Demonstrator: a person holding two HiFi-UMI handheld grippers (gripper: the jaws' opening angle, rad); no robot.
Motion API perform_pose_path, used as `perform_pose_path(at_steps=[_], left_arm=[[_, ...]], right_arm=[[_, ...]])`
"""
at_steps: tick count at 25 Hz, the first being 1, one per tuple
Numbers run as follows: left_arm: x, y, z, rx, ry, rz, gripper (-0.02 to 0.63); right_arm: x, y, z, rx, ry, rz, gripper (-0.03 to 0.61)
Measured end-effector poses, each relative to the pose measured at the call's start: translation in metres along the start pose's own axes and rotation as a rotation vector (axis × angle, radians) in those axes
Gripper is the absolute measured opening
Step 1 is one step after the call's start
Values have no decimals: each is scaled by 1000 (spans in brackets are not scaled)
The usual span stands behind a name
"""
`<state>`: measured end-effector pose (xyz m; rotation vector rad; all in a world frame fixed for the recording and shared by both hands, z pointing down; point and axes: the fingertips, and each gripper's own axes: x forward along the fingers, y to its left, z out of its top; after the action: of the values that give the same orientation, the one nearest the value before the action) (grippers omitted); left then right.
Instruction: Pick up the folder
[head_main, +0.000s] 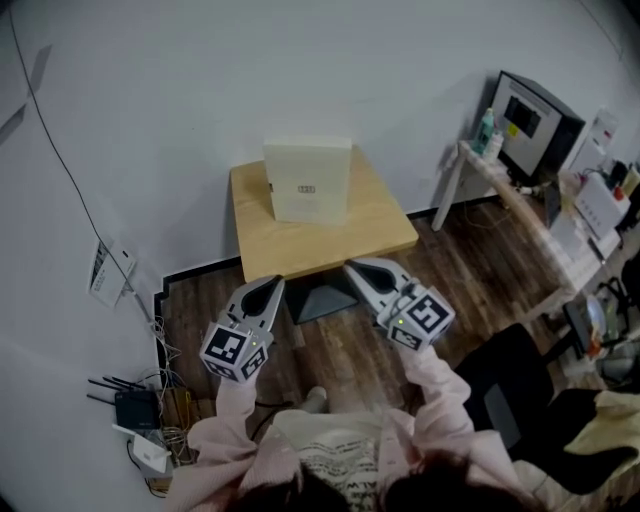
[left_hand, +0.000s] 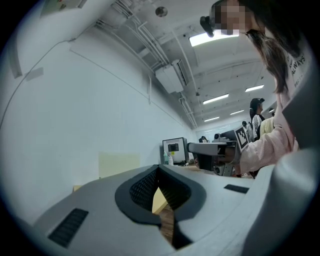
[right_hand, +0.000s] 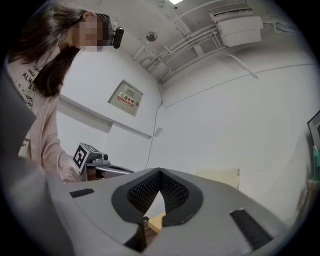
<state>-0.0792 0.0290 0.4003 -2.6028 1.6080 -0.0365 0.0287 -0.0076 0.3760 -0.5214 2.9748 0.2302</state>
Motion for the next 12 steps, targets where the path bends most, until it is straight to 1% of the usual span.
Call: perform_pose_path(at_steps=[4, 7, 12], left_arm=[[17, 19, -4, 5, 12, 1, 0], [31, 34, -8, 3, 26, -9, 0], [55, 58, -8, -8, 21, -20, 0]], right_arm=[[18, -16, -7, 12, 2, 7, 5], [32, -32, -13, 34, 14, -3, 5], [54, -58, -17, 49, 14, -22, 5]])
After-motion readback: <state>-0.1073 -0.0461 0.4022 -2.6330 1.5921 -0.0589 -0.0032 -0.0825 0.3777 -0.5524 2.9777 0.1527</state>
